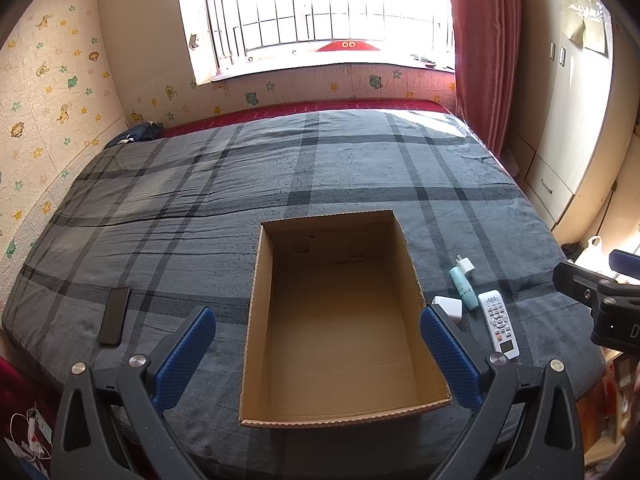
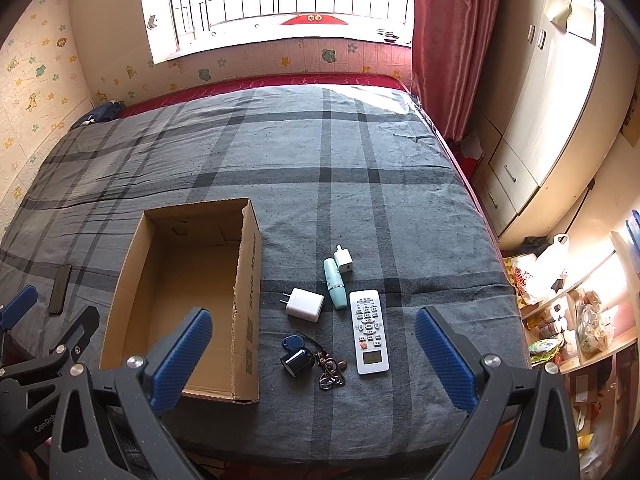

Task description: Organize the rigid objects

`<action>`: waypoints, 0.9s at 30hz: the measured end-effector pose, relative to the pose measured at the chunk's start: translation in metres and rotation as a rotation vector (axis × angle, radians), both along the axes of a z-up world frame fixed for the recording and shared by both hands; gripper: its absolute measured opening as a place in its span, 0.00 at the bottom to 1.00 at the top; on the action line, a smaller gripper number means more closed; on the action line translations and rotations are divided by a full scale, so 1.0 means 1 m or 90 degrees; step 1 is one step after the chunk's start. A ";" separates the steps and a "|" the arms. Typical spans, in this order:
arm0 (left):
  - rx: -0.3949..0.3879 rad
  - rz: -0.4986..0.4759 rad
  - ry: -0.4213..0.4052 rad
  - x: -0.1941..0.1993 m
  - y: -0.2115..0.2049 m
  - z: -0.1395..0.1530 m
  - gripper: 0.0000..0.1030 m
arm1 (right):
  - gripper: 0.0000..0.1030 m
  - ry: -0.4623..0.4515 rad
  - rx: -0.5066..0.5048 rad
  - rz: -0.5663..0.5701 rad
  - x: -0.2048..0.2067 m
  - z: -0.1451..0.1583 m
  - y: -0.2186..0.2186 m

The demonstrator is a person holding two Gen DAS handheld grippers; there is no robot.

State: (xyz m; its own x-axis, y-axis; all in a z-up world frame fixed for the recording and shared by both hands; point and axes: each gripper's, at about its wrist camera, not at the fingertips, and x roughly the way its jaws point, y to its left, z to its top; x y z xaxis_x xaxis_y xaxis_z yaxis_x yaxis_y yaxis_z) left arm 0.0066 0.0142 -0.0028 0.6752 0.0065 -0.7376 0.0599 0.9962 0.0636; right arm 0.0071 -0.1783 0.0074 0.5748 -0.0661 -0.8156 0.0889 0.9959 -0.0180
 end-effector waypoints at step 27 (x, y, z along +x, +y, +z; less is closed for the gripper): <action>-0.014 0.015 0.007 0.011 0.017 -0.008 1.00 | 1.00 0.011 0.008 -0.016 0.010 -0.008 -0.006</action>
